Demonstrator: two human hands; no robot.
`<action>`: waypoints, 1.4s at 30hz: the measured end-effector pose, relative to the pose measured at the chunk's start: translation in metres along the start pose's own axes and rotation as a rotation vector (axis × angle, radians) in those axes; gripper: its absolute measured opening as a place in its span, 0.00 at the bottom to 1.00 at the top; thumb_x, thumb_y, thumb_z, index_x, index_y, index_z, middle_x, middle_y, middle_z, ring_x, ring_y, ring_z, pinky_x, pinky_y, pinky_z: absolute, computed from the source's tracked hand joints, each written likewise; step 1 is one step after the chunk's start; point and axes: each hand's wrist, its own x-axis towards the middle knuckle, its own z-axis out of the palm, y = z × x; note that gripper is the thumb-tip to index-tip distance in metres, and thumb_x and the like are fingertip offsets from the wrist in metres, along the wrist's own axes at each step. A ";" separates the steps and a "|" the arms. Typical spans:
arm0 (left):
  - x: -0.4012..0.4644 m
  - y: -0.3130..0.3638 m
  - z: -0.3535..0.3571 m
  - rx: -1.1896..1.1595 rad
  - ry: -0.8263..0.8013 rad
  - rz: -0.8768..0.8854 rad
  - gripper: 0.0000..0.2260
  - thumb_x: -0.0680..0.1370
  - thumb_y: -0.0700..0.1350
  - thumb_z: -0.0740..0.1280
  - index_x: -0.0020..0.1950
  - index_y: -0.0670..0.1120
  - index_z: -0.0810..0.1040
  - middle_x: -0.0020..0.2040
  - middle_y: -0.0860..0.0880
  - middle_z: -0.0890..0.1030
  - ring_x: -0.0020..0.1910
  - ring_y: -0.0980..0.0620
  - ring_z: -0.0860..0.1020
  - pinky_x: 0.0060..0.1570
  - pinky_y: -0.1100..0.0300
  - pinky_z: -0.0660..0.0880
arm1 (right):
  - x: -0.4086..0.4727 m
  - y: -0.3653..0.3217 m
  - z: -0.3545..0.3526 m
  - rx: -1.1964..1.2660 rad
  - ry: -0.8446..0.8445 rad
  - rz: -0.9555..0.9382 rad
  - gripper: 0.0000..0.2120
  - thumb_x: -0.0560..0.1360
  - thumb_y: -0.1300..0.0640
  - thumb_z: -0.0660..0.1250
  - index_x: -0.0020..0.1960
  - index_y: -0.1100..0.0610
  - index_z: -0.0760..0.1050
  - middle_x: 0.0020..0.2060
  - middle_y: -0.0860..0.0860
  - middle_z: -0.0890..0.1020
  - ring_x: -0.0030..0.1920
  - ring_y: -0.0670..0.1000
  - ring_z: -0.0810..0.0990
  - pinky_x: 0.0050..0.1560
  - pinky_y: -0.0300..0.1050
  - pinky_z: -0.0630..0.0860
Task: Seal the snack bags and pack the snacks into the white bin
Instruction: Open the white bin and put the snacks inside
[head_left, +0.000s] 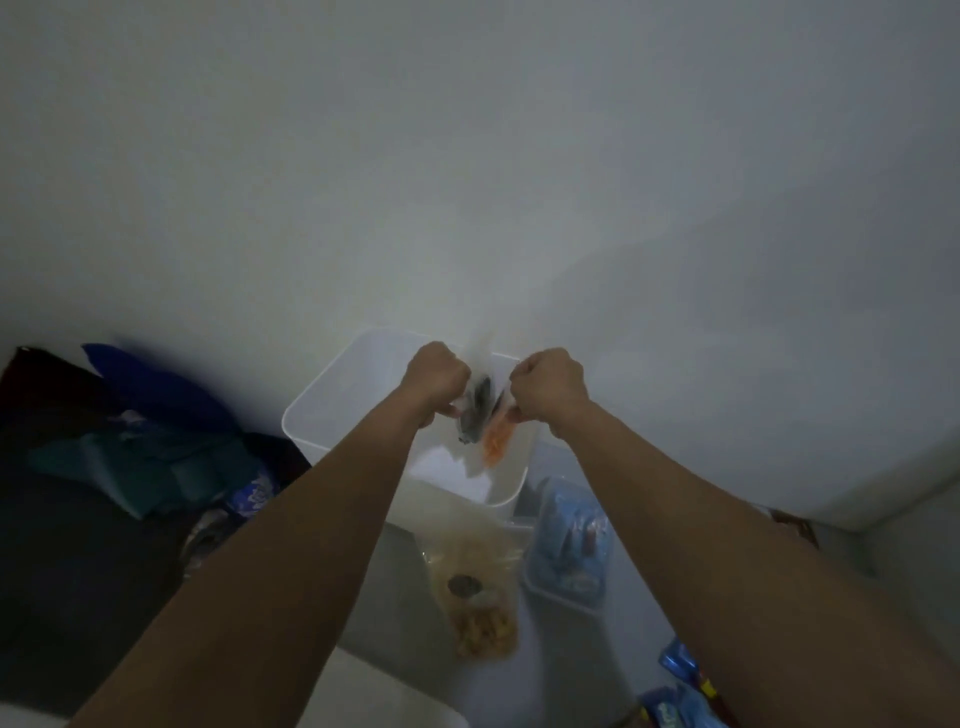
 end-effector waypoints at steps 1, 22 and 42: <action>0.006 -0.007 0.003 -0.007 -0.006 -0.024 0.07 0.75 0.34 0.63 0.38 0.41 0.70 0.43 0.39 0.77 0.48 0.36 0.81 0.44 0.42 0.81 | 0.006 0.004 0.007 -0.019 -0.001 0.017 0.09 0.69 0.64 0.67 0.47 0.66 0.81 0.45 0.61 0.84 0.44 0.60 0.84 0.47 0.55 0.83; 0.030 -0.053 0.051 -0.334 -0.480 -0.410 0.28 0.79 0.64 0.53 0.57 0.39 0.71 0.54 0.42 0.73 0.48 0.45 0.75 0.43 0.54 0.74 | 0.020 0.042 -0.016 0.037 -0.006 0.070 0.13 0.72 0.67 0.63 0.55 0.60 0.77 0.52 0.60 0.80 0.43 0.57 0.84 0.41 0.53 0.84; -0.108 -0.087 -0.003 0.218 0.332 0.196 0.06 0.73 0.40 0.65 0.36 0.42 0.77 0.34 0.49 0.79 0.37 0.50 0.77 0.37 0.61 0.71 | -0.121 0.103 0.026 -0.463 -0.170 -0.381 0.10 0.70 0.60 0.66 0.49 0.51 0.82 0.49 0.53 0.84 0.51 0.54 0.80 0.55 0.47 0.77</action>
